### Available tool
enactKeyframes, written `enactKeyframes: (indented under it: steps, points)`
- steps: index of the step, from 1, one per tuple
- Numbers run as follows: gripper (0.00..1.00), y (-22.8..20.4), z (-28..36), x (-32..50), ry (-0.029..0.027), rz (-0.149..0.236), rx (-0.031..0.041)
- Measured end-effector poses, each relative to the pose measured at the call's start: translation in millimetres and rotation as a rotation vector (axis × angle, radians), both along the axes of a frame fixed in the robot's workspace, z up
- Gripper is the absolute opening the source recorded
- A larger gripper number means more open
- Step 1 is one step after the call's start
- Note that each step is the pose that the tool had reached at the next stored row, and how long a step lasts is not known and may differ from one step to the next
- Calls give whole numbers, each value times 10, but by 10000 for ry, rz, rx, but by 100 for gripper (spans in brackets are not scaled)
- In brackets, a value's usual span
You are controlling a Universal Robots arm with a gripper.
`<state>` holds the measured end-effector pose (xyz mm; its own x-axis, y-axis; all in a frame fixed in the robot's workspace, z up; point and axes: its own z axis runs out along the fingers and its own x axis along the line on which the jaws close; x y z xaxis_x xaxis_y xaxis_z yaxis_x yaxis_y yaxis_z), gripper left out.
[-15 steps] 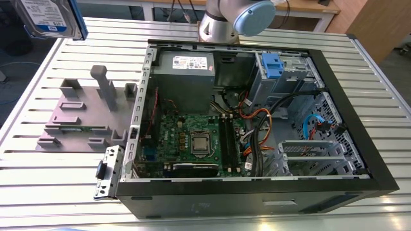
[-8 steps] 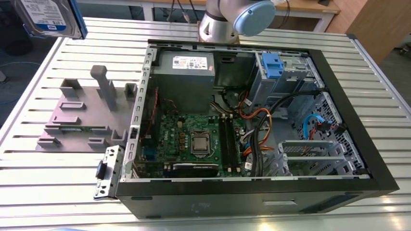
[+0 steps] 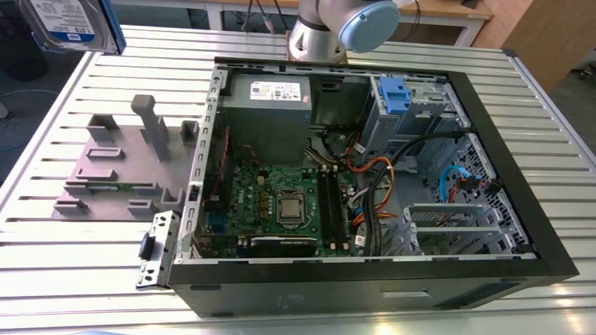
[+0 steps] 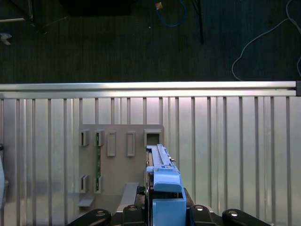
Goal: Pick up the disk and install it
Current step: 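Pick up the disk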
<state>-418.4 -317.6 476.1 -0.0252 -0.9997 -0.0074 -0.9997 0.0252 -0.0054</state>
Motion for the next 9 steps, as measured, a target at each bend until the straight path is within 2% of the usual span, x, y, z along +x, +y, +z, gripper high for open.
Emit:
enactKeyframes:
  steps: [9]
  points:
    - [37, 0, 38, 0, 0, 0, 0]
